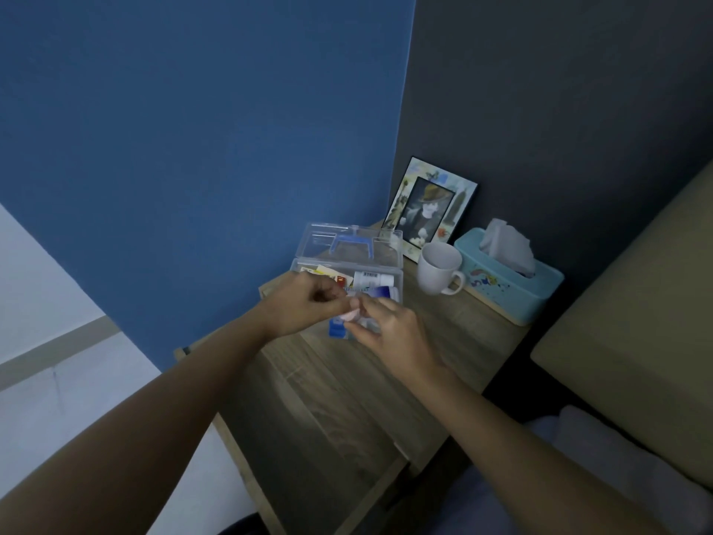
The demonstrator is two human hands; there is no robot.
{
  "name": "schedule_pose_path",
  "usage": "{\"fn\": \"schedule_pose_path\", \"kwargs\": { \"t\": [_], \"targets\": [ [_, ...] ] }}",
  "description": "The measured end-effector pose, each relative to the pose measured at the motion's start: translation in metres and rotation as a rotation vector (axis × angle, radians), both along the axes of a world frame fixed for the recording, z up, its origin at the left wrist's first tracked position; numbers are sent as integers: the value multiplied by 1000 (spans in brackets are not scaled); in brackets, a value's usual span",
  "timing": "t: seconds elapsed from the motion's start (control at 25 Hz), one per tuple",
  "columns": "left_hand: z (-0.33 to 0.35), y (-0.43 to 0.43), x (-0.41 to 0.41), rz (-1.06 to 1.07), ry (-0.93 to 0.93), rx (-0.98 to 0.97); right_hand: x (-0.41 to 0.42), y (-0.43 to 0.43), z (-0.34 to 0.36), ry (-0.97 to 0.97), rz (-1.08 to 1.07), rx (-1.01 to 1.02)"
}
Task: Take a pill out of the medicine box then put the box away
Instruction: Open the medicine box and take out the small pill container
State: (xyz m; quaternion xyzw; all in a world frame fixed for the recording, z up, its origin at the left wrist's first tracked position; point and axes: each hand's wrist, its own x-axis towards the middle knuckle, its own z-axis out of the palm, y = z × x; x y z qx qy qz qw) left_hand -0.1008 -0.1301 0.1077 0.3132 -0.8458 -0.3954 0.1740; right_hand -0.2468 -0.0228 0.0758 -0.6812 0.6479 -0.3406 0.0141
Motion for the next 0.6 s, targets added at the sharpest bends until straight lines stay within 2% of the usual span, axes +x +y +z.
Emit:
{"fn": "schedule_pose_path", "kwargs": {
  "t": [0.12,0.28,0.44,0.6],
  "targets": [
    [-1,-1,2,-13,17,53,-4,-1,-1,1,-21,-17],
    [-7,-2,-3,24,-81,-49,-4,2,-3,-15,-8,2],
    [-5,3,-6,19,56,106,-10,3,-4,-46,-29,-26],
    [-10,6,-12,45,16,65,-13,6,-7,-63,-48,-26]
  ]
}}
